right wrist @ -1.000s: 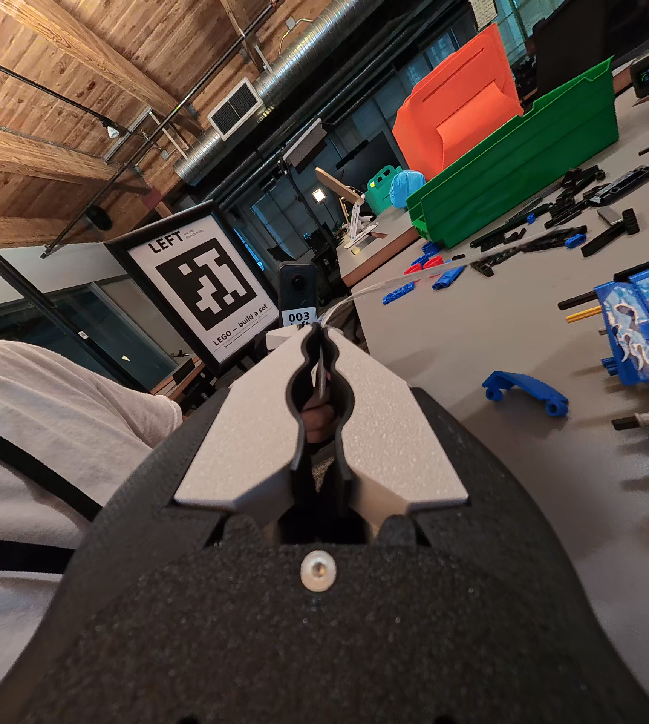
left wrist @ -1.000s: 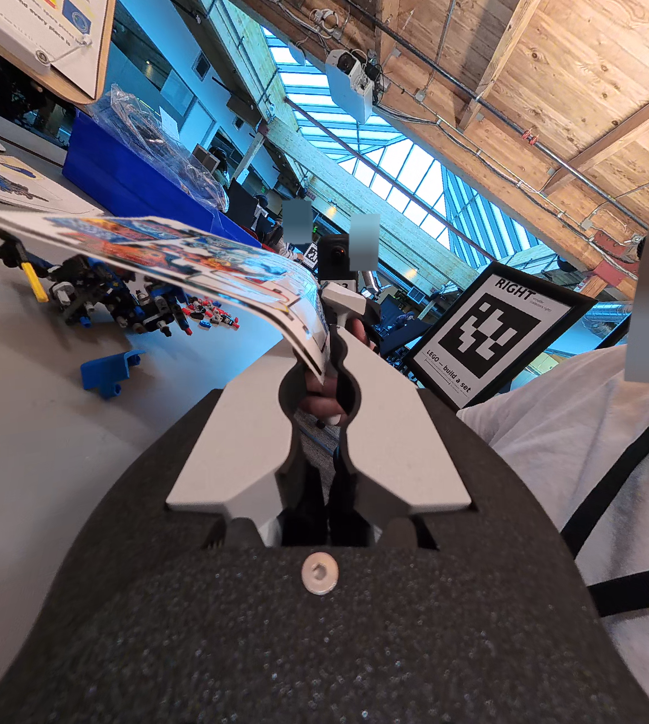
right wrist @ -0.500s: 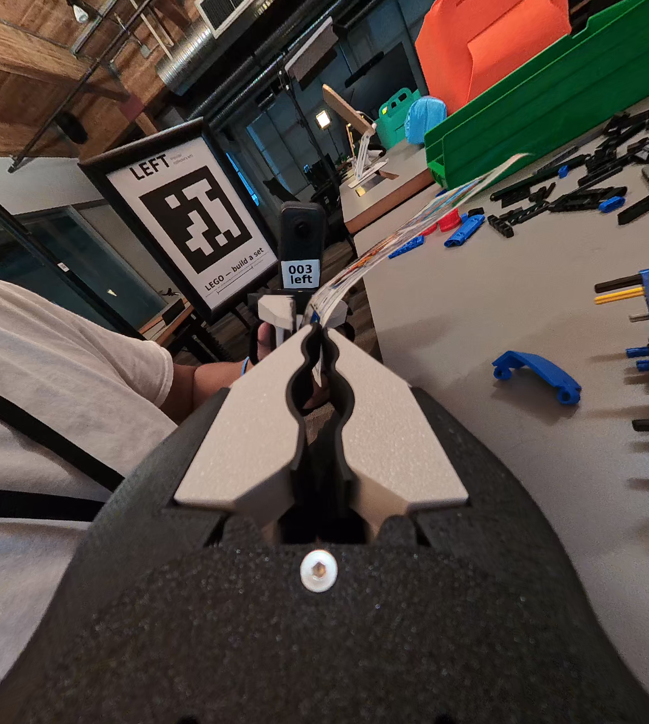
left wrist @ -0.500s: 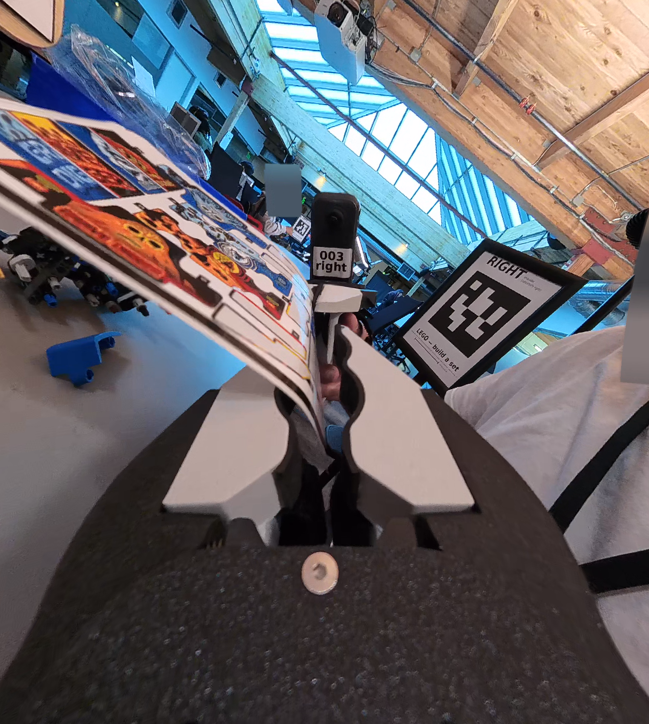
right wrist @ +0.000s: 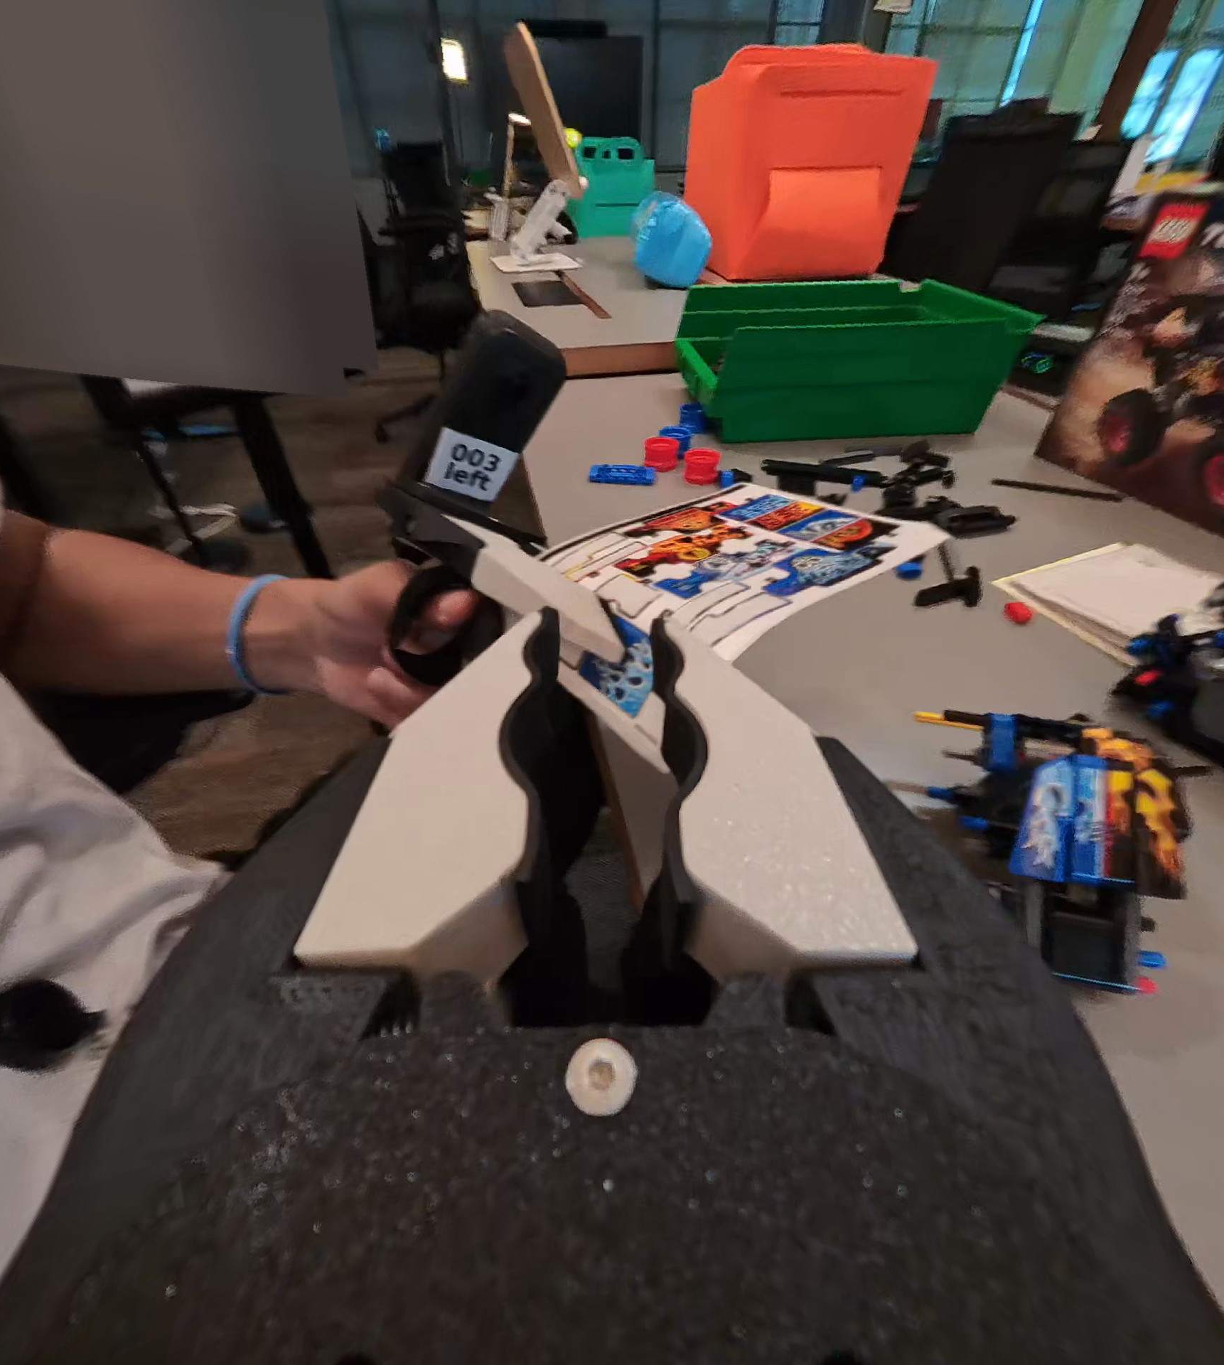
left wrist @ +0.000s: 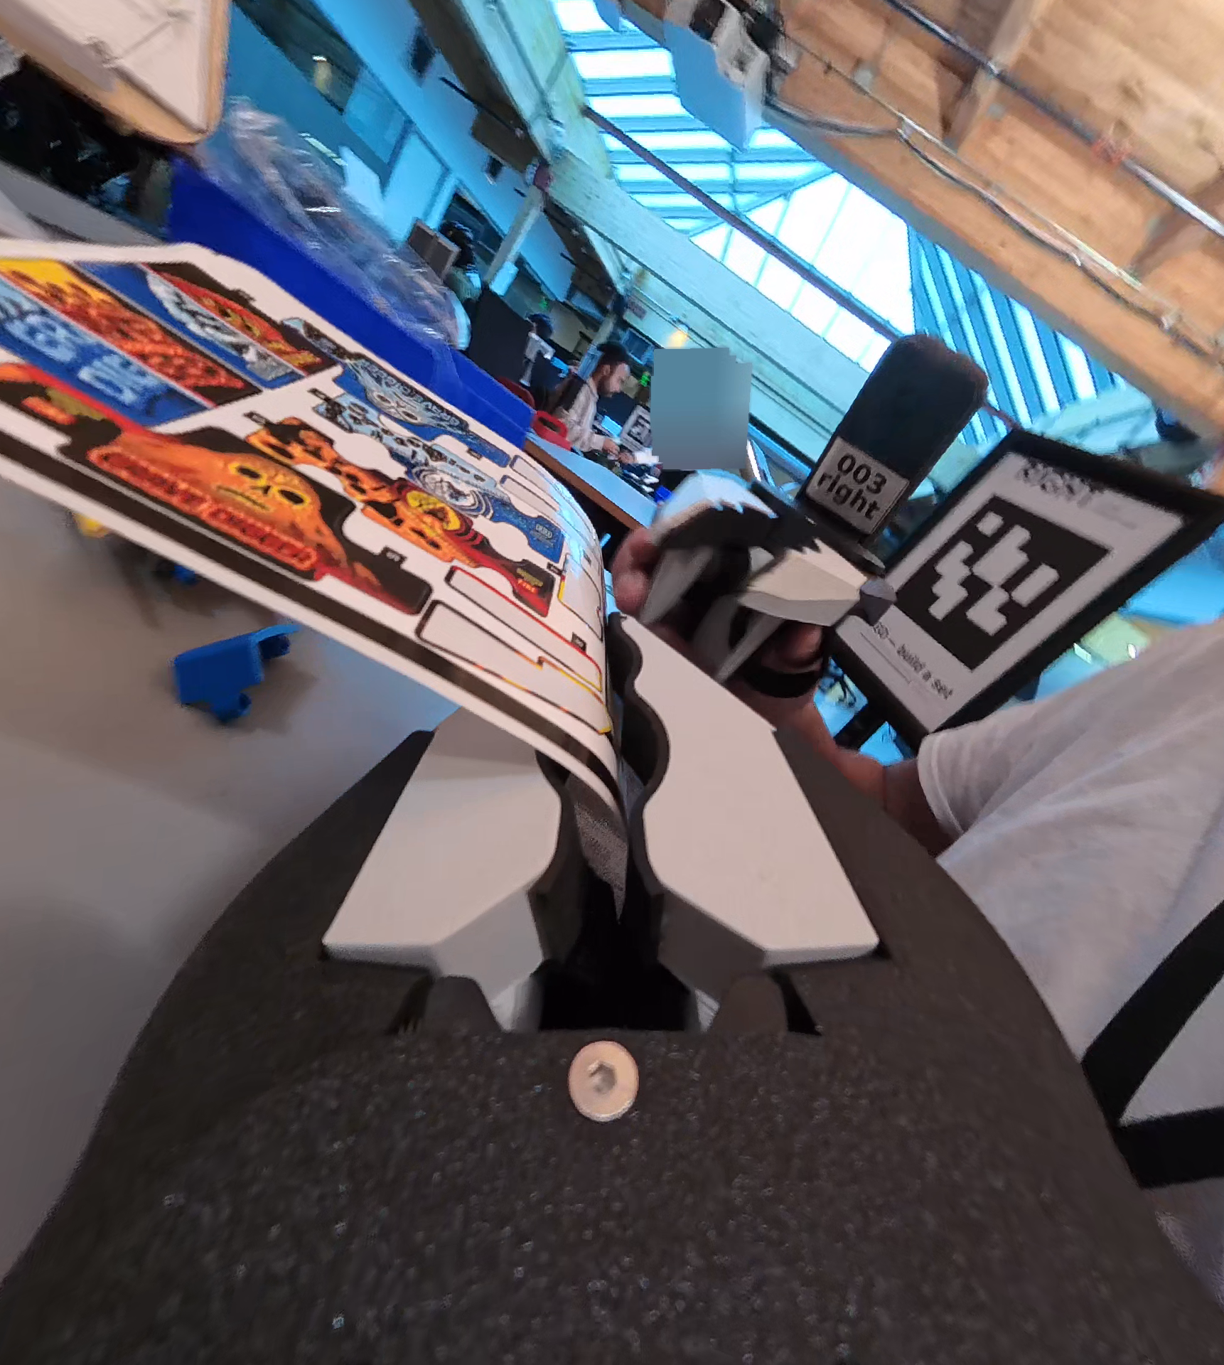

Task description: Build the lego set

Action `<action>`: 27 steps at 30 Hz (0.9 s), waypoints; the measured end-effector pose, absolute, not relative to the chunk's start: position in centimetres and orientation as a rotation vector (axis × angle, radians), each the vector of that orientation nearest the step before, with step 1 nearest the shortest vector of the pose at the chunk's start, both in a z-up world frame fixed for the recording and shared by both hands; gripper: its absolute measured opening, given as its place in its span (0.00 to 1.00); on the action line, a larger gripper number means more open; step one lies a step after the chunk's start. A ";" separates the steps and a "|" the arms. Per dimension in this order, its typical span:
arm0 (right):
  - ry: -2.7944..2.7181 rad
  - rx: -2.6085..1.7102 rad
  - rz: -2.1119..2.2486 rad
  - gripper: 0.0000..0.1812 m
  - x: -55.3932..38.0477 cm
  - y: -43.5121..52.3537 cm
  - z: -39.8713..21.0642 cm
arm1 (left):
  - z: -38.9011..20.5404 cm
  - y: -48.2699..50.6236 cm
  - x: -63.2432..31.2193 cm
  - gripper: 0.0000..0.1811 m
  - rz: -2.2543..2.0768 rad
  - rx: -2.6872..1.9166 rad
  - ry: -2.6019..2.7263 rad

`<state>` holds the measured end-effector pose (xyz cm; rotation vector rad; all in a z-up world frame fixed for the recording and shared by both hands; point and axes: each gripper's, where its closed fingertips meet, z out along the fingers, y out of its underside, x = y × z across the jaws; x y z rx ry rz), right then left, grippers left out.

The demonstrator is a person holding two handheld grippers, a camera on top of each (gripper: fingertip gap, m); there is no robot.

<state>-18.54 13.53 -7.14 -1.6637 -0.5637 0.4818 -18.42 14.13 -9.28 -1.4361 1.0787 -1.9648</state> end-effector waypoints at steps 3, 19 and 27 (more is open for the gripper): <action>-0.615 -1.693 0.325 0.14 -18.2 13.9 -7.9 | -8.5 12.9 -18.8 0.00 -1.961 -1.346 1.139; -0.443 -1.693 0.746 0.15 -16.5 13.3 -7.3 | -8.4 11.8 -19.6 0.00 -1.561 -1.042 1.370; -0.352 -1.657 1.105 0.00 -17.8 13.2 -7.7 | -8.9 12.5 -19.0 0.00 -1.724 -1.210 1.279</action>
